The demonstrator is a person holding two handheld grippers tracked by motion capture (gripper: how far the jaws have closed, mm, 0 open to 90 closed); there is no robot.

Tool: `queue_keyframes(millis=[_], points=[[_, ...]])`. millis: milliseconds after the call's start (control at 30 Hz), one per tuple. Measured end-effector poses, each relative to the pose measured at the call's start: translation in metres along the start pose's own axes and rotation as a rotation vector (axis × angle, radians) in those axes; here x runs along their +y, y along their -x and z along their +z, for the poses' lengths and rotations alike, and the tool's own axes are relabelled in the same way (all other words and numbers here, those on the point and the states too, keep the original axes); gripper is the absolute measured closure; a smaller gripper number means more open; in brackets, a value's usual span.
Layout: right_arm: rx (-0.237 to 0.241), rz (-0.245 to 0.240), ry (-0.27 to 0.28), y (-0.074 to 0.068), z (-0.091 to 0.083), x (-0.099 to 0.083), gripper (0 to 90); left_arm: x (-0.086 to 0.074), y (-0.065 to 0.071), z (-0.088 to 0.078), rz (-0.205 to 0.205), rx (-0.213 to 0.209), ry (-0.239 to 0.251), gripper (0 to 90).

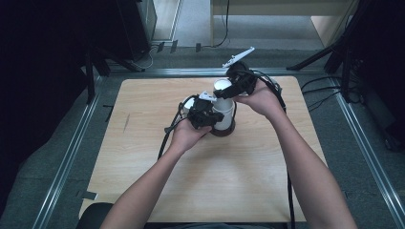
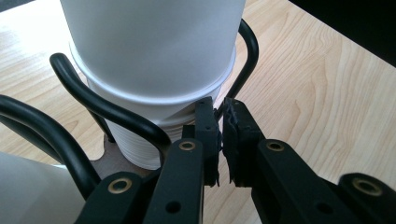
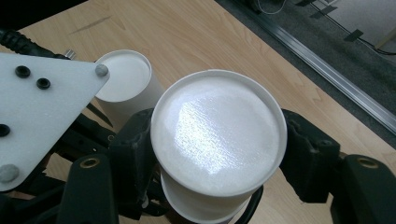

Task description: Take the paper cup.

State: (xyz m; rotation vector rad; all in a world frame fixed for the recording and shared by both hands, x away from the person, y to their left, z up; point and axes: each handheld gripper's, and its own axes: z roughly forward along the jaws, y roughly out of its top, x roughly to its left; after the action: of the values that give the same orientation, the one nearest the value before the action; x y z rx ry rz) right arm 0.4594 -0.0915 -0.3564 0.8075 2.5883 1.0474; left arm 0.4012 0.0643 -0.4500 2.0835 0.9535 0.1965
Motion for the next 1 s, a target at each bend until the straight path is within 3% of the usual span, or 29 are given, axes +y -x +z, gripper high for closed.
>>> queue_keyframes(millis=[433, 733, 1000], points=[[0.0, 0.018, 0.041, -0.003, -0.023, 0.012, 34.8, -0.002, -0.003, -0.001, 0.006, -0.003, -0.004, 83.5], [-0.024, 0.006, 0.055, -0.006, -0.055, 0.023, 34.9, -0.003, -0.003, -0.002, 0.003, -0.002, -0.001, 82.2], [-0.014, -0.026, 0.044, -0.014, -0.084, 0.017, 34.9, -0.003, -0.003, -0.005, 0.018, -0.02, -0.008, 80.1]])
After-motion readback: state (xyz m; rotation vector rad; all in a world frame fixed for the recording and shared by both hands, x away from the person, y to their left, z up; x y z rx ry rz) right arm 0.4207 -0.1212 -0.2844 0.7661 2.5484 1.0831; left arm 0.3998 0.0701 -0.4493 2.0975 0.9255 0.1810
